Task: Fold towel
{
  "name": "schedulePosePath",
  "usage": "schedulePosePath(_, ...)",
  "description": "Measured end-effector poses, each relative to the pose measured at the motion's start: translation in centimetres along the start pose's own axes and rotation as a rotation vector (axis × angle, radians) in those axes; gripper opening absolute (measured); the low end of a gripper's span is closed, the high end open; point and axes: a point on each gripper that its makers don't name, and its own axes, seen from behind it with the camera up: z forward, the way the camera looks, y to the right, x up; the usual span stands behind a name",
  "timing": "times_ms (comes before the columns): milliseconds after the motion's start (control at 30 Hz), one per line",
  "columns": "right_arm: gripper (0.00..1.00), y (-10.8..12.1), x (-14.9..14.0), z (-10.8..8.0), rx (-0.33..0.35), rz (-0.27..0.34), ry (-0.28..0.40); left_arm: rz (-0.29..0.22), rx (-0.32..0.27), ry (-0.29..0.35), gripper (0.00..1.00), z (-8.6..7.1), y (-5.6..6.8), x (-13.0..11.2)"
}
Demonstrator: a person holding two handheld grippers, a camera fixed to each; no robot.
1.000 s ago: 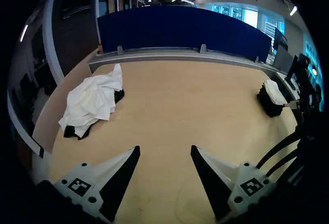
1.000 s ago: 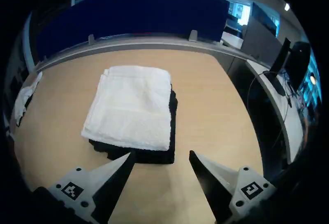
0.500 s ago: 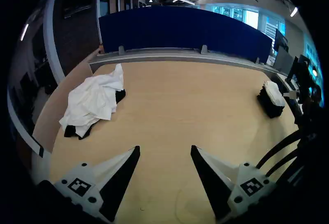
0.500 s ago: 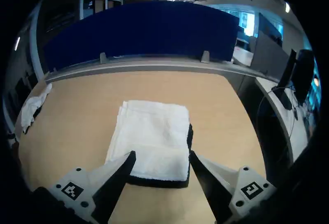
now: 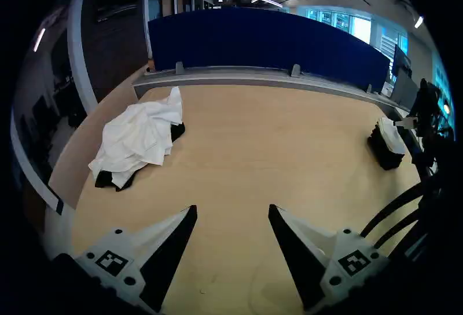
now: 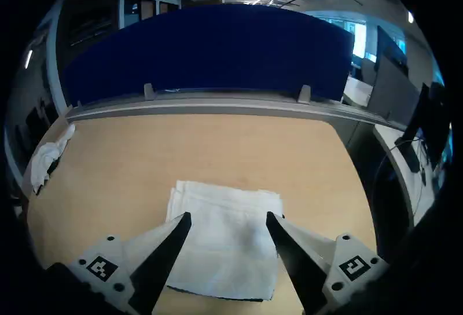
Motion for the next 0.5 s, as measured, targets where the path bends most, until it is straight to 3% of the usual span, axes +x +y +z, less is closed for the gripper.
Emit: schedulePosePath(500,1.00,-0.4,-1.4,3.6,0.001,-0.002,-0.061,-0.017,0.038,-0.015,0.92,-0.5,-1.0,-0.9)
